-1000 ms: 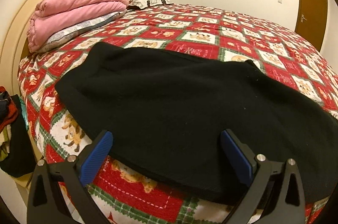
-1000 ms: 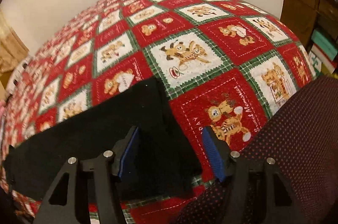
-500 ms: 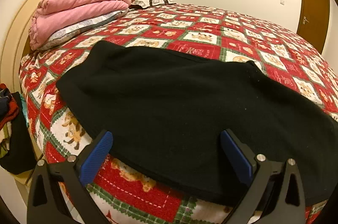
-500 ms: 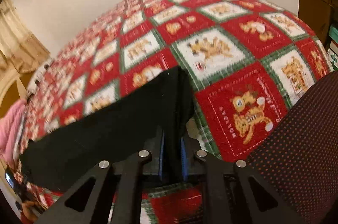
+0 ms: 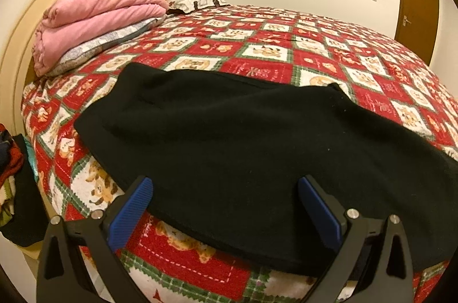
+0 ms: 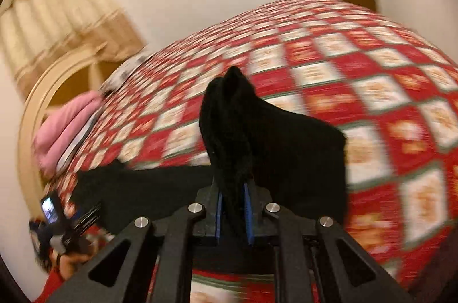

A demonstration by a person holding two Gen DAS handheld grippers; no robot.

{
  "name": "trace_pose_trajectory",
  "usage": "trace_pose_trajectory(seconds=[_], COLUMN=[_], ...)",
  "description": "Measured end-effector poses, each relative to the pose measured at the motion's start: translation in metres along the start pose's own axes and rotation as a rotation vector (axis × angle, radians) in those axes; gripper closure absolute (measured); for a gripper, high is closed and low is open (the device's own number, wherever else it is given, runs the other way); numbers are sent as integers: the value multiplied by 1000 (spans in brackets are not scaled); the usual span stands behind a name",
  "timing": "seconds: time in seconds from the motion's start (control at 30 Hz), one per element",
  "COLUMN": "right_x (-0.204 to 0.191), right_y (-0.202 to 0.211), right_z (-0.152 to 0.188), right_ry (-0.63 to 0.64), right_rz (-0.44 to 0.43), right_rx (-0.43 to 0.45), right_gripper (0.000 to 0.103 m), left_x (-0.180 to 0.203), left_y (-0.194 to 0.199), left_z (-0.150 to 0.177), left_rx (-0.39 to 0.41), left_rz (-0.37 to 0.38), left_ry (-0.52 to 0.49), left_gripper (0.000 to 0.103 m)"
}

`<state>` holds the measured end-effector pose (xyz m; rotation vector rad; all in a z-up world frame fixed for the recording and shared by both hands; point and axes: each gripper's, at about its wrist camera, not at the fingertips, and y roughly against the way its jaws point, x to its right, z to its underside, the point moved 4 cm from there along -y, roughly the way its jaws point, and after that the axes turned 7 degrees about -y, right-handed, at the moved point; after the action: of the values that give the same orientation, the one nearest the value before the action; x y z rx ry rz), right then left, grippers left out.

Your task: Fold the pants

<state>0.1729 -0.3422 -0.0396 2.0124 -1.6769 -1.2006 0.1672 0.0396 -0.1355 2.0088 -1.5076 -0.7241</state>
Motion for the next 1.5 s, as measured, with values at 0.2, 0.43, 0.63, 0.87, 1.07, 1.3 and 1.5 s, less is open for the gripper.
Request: trace_pose_trajectory(seconds=[0.2, 0.43, 0.63, 0.87, 1.07, 1.3, 1.5], right_x=[-94, -127, -155, -100, -108, -112, -120], right_y=[-74, -109, -78, -74, -137, -158, -118], right_z=[51, 88, 106, 54, 42, 48, 52], right_ry=[185, 308, 318, 123, 167, 167, 129], right_rz=[-9, 105, -230, -83, -30, 8, -63], right_rx=[-127, -79, -63, 58, -25, -15, -40], right_gripper=[90, 54, 32, 89, 91, 91, 89], left_x=[-2, -4, -5, -4, -3, -3, -3], left_y=[-2, -4, -5, -5, -5, -4, -4], left_z=[0, 0, -1, 1, 2, 4, 2], left_rx=[1, 12, 25, 39, 37, 54, 31], left_rz=[47, 88, 102, 98, 84, 95, 93], left_ry=[-4, -21, -30, -35, -33, -53, -53], left_gripper=[0, 0, 0, 0, 0, 0, 0])
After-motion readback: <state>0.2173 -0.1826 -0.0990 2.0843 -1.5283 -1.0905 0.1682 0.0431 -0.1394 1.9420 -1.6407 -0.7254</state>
